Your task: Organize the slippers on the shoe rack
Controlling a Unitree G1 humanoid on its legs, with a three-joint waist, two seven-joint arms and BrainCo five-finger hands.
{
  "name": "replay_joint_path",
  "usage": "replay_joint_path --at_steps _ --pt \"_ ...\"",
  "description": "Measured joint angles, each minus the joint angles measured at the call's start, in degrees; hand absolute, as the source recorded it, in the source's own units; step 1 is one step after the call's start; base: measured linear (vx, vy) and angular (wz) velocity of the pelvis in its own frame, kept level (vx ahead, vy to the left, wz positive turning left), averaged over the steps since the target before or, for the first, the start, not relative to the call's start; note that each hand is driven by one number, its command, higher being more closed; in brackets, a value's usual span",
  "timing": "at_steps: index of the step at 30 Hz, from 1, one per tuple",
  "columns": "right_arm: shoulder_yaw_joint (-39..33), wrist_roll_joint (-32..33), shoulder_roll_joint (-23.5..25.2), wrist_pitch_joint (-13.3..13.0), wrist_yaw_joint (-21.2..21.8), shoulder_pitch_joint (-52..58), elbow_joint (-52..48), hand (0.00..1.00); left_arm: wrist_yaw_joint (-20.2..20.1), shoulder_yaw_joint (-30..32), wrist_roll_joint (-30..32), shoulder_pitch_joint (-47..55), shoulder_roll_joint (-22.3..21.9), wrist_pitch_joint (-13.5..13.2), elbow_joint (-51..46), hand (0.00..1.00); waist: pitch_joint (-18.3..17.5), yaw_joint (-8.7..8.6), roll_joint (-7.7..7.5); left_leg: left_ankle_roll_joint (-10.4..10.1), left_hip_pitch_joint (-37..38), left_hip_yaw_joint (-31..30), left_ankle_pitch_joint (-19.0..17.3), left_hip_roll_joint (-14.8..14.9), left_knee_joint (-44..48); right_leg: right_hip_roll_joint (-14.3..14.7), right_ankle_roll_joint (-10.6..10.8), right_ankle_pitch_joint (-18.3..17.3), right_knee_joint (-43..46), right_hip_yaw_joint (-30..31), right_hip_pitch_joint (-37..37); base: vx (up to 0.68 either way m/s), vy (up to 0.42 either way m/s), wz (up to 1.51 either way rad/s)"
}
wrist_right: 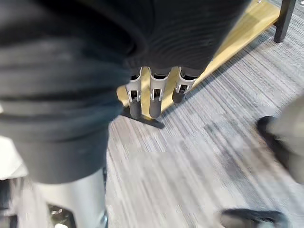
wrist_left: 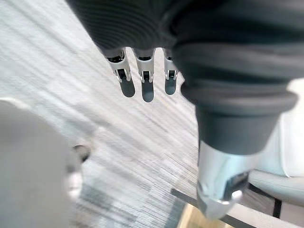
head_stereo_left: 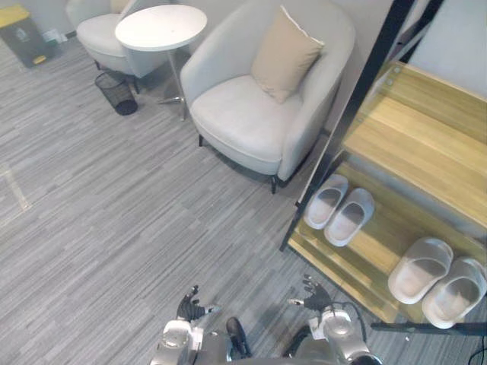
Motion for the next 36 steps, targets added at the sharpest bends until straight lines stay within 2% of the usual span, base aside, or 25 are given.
replay_joint_path --at_steps 1,4,5,6,7,9,10,13,14,15,18,19,20,21,22,23,25,28,29,30,31,32,33,35,36 --pt "0.0 0.0 0.2 -0.1 0.1 -0.2 0.0 0.00 0.1 0.0 0.0 -0.1 0.3 0.0 0.2 0.00 0.1 -0.42 -0.20 -0.2 0.0 -3.1 0.8 0.0 -1.0 2.7 0.4 -1.7 -0.6 4.0 -0.6 -0.03 -0.141 1.13" --pt "0.1 0.1 0.3 -0.1 0.2 0.2 0.0 0.00 0.3 -0.1 0.0 -1.9 0.3 -0.1 2.1 0.00 0.8 -0.69 -1.11 -1.1 -0.1 -9.6 2.1 -0.3 -3.1 8.5 1.4 -2.3 -4.4 15.3 -2.2 0.02 -0.203 1.13" --pt "0.1 0.1 0.4 -0.1 0.2 0.3 0.0 0.00 0.3 -0.1 0.0 -2.2 0.4 0.0 2.5 0.00 0.9 -0.74 -1.37 -1.2 -0.1 -10.7 2.3 -0.5 -3.4 9.1 1.4 -2.3 -5.2 16.7 -2.3 0.05 -0.233 1.32" --pt "0.1 0.1 0.4 -0.1 0.3 0.4 0.0 0.00 0.3 -0.1 0.0 -2.5 0.7 -0.1 2.8 0.00 0.7 -0.99 -2.46 -2.1 -1.0 -13.2 2.8 -1.6 -3.5 9.3 1.3 -2.4 -7.8 19.2 -2.0 0.06 -0.264 1.35" --pt "0.1 0.1 0.4 0.0 0.3 0.2 0.0 0.00 0.4 0.0 0.0 -2.9 1.1 -0.2 3.1 0.00 1.1 -1.13 -4.27 -2.8 -1.4 -15.5 3.4 -3.2 -3.1 8.1 0.9 -2.1 -8.2 19.2 -1.6 0.04 -0.279 1.41" --pt "-0.1 0.3 0.0 0.0 0.2 0.2 0.0 0.00 1.0 0.2 0.0 -3.6 0.3 -0.1 3.7 0.00 0.6 -1.50 -3.44 -3.6 -2.1 -17.8 4.4 -3.1 -3.0 7.8 0.5 -3.5 -7.8 16.5 -2.3 0.08 -0.232 0.98" --pt "0.0 0.4 -0.8 0.0 0.3 -0.1 -0.2 0.00 1.4 0.5 0.0 -3.4 -0.7 -0.1 3.6 0.00 0.3 -1.19 -0.95 -3.9 -4.9 -19.1 4.1 -1.2 0.2 9.5 -0.1 -3.9 -8.8 13.9 -1.1 0.14 -0.195 0.70" --pt "0.2 0.5 -0.5 -0.1 0.6 0.1 -0.2 0.00 1.4 0.6 -0.1 -3.2 -1.3 -0.1 3.5 0.00 0.0 -0.74 0.38 -5.8 -7.8 -19.8 0.5 1.7 7.5 12.0 -0.8 -3.4 -13.7 9.4 3.7 0.21 -0.157 0.58" --pt "0.2 0.5 -0.2 -0.1 0.6 0.2 -0.2 0.00 1.4 0.7 -0.1 -3.2 -1.3 -0.1 3.4 0.00 0.0 -0.54 0.42 -6.1 -8.9 -18.6 -0.6 2.6 11.0 12.4 -1.5 -2.9 -14.5 8.0 5.2 0.23 -0.094 0.54" --pt "0.3 0.5 0.0 -0.1 0.6 0.1 -0.2 0.00 1.4 0.7 -0.2 -3.5 -1.6 -0.1 3.0 0.00 0.1 -0.09 0.34 -6.4 -11.0 -13.9 -1.6 4.3 16.8 13.2 -1.6 -2.8 -15.9 6.3 7.7 0.25 -0.081 0.59" --pt "0.4 0.6 0.2 -0.1 0.5 -0.4 -0.3 0.00 1.4 0.8 -0.3 -3.5 -1.9 -0.2 1.1 0.00 0.8 0.97 0.03 -6.0 -13.2 -3.5 -1.8 7.6 26.6 13.3 -1.6 -2.8 -18.9 5.2 13.4 0.29 0.004 0.49" --pt "0.4 0.5 -0.1 -0.1 0.5 -0.4 -0.3 0.00 1.4 1.2 -0.3 -3.5 -2.0 -0.3 0.9 0.00 1.1 1.30 -0.24 -5.5 -12.9 -1.9 -3.3 8.0 27.0 13.0 -1.6 -2.8 -19.5 5.0 14.5 0.25 0.072 0.33" --pt "0.5 0.5 -0.5 -0.1 0.5 -1.1 -0.7 0.00 1.4 2.2 -0.3 -3.5 -2.2 -0.3 0.9 0.00 1.1 1.51 0.41 -5.0 -13.1 -0.1 -4.3 9.0 25.7 13.0 -1.6 -2.8 -19.8 4.6 15.2 0.20 0.076 0.31" --pt "0.5 0.5 -0.9 -0.1 0.5 -1.9 -1.0 0.00 1.5 3.0 -0.3 -3.6 -2.3 -0.2 1.0 0.00 1.5 1.48 1.32 -4.5 -13.2 1.9 -4.0 10.1 22.8 13.1 -1.6 -2.9 -20.3 3.8 15.9 0.22 0.121 0.49" --pt "0.5 0.5 -1.5 -0.1 0.5 -2.0 -2.2 0.00 1.4 3.6 -0.3 -3.9 -2.2 -0.1 1.0 0.00 1.4 1.38 2.05 -3.2 -14.1 5.9 -1.4 11.0 17.2 12.9 -0.2 -3.8 -20.2 1.9 16.0 0.22 0.120 0.77" --pt "0.3 0.5 -1.7 -0.1 0.5 -2.1 -2.2 0.00 1.5 4.8 -0.3 -4.7 -1.9 -0.1 1.0 0.00 1.6 1.41 1.31 -2.1 -14.4 8.9 -0.5 9.4 16.2 11.3 0.9 -4.6 -20.3 0.4 16.0 0.26 0.136 0.90" --pt "0.4 0.5 -0.9 -0.1 0.5 -2.8 -2.1 0.00 1.6 5.6 -0.8 -5.2 -1.1 -0.1 1.0 0.00 1.8 1.74 -0.21 -1.4 -14.9 15.2 0.0 8.2 14.8 9.9 1.0 -4.6 -21.1 -2.3 15.8 0.23 0.112 0.92" --pt "0.6 0.5 0.5 -0.2 0.6 -3.4 -1.6 0.00 1.6 7.5 -1.8 -3.4 -0.2 0.0 1.3 0.00 1.8 3.65 -1.56 2.1 -12.4 16.8 -1.7 6.1 13.4 9.1 2.9 -3.1 -21.2 -3.0 18.5 0.27 0.104 0.45" --pt "1.1 0.4 0.6 -0.2 0.6 -3.5 -0.6 0.00 1.6 8.1 -2.3 -2.5 0.0 0.0 1.3 0.00 1.6 3.76 -1.76 2.5 -10.8 16.6 -2.3 5.3 12.4 8.5 3.5 -2.7 -18.6 -2.9 18.8 0.31 0.106 0.33" --pt "1.2 0.4 0.5 -0.2 0.7 -3.7 0.5 0.00 1.6 8.6 -2.4 -1.7 -0.6 0.0 1.3 0.00 1.4 3.74 -1.22 1.8 -9.4 16.1 -3.5 5.1 11.3 7.9 3.7 -2.8 -13.2 -2.7 17.5 0.28 0.182 0.34" --pt "1.1 0.4 0.7 -0.2 0.8 -3.4 1.4 0.00 1.5 9.0 -2.7 -1.0 -1.3 -0.1 1.2 0.00 1.2 3.62 -0.98 1.4 -6.8 14.8 -4.3 4.6 8.7 5.1 4.6 -2.2 0.2 -2.3 13.0 0.26 0.212 0.27" --pt "1.1 0.4 0.7 -0.2 0.9 -3.1 2.0 0.00 1.5 8.9 -2.9 -0.9 -1.2 -0.1 1.2 0.00 1.2 3.48 -1.26 1.0 -5.2 14.2 -4.5 3.7 7.3 3.1 6.1 -0.4 7.9 -1.3 10.0 0.22 0.259 0.57" --pt "1.1 0.3 0.9 -0.1 1.3 -2.2 2.1 0.00 1.5 8.1 -3.2 -0.8 -0.9 0.0 1.2 0.00 0.8 2.84 -1.56 1.0 -2.7 11.5 -4.4 2.4 5.6 1.7 6.6 -1.1 20.2 2.6 4.9 0.22 0.182 0.82" --pt "1.0 0.3 0.6 -0.3 1.8 -0.3 1.5 0.00 1.5 6.7 -3.6 -0.6 -0.4 -0.1 1.1 0.00 0.6 1.55 -1.58 1.1 1.3 8.0 -4.5 0.9 2.8 2.8 4.8 -4.3 27.1 5.5 -0.5 0.32 0.110 1.03" --pt "1.0 0.4 0.2 -0.3 1.8 -0.2 1.6 0.00 1.5 6.7 -3.8 -0.6 -0.4 -0.1 1.1 0.00 0.6 0.43 -1.43 1.1 3.7 6.0 -4.6 0.7 1.8 3.8 2.8 -6.9 26.2 5.6 -3.4 0.42 0.024 1.03"
